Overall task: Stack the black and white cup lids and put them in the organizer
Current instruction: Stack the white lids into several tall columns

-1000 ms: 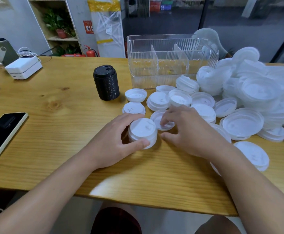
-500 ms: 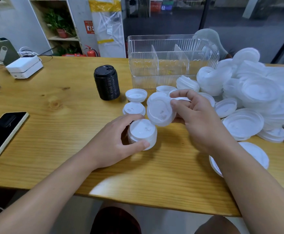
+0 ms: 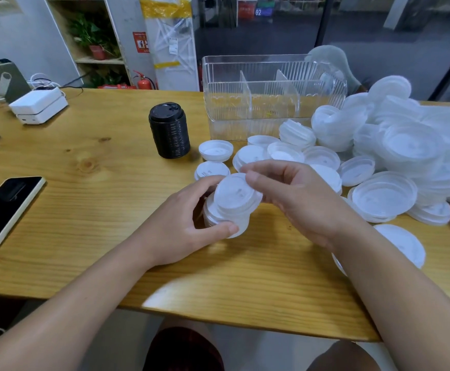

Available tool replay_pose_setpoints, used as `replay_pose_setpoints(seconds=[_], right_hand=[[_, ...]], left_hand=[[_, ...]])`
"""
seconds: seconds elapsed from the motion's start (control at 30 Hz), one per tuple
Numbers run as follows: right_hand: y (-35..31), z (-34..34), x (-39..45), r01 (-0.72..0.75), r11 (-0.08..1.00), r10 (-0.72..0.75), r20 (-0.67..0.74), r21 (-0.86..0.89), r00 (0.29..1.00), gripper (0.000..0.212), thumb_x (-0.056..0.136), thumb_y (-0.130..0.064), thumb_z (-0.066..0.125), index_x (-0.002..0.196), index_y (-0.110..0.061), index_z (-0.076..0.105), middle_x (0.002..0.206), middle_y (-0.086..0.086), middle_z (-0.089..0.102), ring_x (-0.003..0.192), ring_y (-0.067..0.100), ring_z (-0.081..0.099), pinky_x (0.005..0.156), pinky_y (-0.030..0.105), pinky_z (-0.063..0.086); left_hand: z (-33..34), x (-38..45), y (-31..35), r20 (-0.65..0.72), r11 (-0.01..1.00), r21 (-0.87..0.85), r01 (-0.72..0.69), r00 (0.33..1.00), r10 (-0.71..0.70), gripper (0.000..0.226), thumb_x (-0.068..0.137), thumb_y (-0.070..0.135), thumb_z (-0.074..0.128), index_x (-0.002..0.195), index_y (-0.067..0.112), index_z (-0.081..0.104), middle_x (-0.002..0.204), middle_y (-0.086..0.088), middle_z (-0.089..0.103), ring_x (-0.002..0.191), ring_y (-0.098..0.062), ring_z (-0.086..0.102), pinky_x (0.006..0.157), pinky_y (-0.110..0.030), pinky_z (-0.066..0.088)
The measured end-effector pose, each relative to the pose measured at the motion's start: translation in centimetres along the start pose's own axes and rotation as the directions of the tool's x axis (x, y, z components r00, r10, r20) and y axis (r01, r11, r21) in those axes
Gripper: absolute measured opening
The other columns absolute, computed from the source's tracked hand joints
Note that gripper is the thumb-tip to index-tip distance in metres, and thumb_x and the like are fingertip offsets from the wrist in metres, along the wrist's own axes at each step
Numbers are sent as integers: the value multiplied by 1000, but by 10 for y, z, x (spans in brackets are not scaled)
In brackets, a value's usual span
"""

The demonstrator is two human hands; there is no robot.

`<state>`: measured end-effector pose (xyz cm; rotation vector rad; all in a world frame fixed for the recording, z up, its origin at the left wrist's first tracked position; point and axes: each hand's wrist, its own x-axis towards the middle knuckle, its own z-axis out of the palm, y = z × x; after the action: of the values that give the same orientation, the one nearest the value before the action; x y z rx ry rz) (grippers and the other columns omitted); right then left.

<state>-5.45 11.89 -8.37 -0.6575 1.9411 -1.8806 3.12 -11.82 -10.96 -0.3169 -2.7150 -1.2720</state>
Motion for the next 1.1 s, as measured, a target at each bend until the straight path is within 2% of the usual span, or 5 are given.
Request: replay_pose_setpoints(seconds=[0.23, 0.33, 0.43, 0.67, 1.1], right_hand=[[-1, 3, -4, 79, 911, -62, 56, -405, 997, 49, 81, -36, 95, 127, -33, 76, 119, -13, 78, 109, 12, 72, 98, 48, 58], [2, 3, -4, 104, 847, -86, 59, -522, 995, 50, 83, -44, 93, 130, -39, 75, 117, -17, 74, 100, 7, 66, 83, 31, 53], [5, 6, -4, 126, 772, -94, 85, -624, 992, 55, 87, -53, 86, 138, -41, 69, 119, -20, 70, 111, -1, 62, 87, 19, 46], [11, 7, -5, 154, 693, -118, 100, -704, 988, 56, 89, -63, 79, 139, -39, 68, 128, -23, 71, 125, -3, 61, 106, 31, 51], [7, 9, -6, 208, 677, -128, 165, -706, 978, 60, 95, -60, 74, 148, -35, 64, 146, -26, 62, 131, -9, 55, 103, 16, 46]], left_hand=[[0, 0, -3, 3, 1000, 22, 8, 1000, -8, 63, 89, 42, 91, 144, 43, 61, 136, 18, 71, 128, -11, 67, 105, -46, 55], [1, 0, -5, 1, 1000, 19, 17, 1000, -17, 67, 87, 44, 93, 145, 42, 61, 137, 18, 71, 129, -10, 66, 107, -45, 55], [0, 0, -6, -2, 999, 17, 50, 999, -50, 89, 79, 49, 97, 155, 43, 51, 142, 24, 68, 135, -1, 62, 113, -36, 51], [0, 1, -10, -16, 996, 37, 86, 996, -86, 119, 71, 52, 101, 167, 47, 31, 143, 39, 61, 141, 12, 51, 116, -21, 38], [0, 1, -7, -55, 996, 59, 66, 997, -62, 93, 69, 49, 102, 151, 45, 59, 136, 32, 68, 131, 7, 61, 110, -24, 49]])
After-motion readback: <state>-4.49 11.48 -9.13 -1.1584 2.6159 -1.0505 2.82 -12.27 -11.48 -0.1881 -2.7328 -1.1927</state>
